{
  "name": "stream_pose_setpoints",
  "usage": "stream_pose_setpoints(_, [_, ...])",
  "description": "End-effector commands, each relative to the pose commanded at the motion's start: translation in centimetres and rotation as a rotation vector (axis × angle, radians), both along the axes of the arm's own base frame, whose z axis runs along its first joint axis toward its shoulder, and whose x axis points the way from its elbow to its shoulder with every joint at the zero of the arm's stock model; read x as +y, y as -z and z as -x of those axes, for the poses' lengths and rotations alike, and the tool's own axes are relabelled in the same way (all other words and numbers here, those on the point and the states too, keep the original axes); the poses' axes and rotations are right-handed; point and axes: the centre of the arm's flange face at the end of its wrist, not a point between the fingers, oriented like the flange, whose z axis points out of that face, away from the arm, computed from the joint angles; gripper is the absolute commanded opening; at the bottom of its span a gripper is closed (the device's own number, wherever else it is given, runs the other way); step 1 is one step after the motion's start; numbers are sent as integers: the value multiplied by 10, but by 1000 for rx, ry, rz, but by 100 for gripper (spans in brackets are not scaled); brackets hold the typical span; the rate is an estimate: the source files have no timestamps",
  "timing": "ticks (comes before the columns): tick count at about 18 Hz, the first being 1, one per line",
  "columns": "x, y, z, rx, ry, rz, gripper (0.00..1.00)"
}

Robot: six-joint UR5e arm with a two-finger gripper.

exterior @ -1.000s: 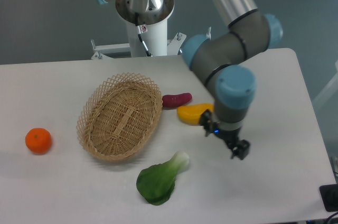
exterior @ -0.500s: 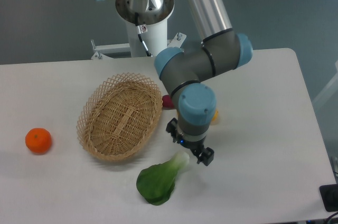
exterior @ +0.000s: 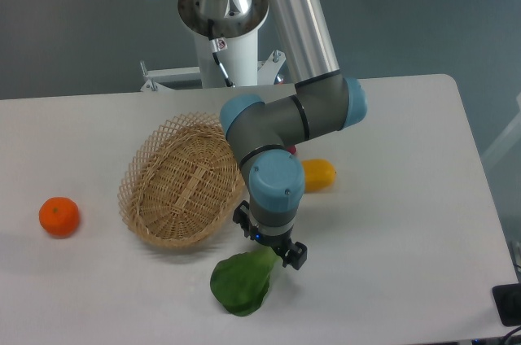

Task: Pick up the green vegetable from the table
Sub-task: 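Lower the gripper onto the bok choy and close on its leaves, then lift the held bok choy up and carry it away from the basket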

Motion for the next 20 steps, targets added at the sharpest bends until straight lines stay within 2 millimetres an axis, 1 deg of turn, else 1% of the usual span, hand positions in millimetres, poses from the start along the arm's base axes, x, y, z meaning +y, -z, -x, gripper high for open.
stream_pose_setpoints(6, [3,3,2,11,-8,-4,100])
stream_pose_setpoints(7, [4,5,3,9,-18,-4,95])
stream_pose_setpoints(9, [4,6,3,7,-31,-2,76])
stream_pose_setpoints(11, [5,3,4,10,-29,-8,59])
stream_pose_setpoints(13, [5,2,3,14,-28,-7,45])
stream_pose_setpoints(14, [6,-1,4,17,-28,-10,40])
stream_pose_setpoints(15, [7,-3,4,21,-28,-13,36])
stream_pose_setpoints(20, [15,-20,13,45,-28,-41,33])
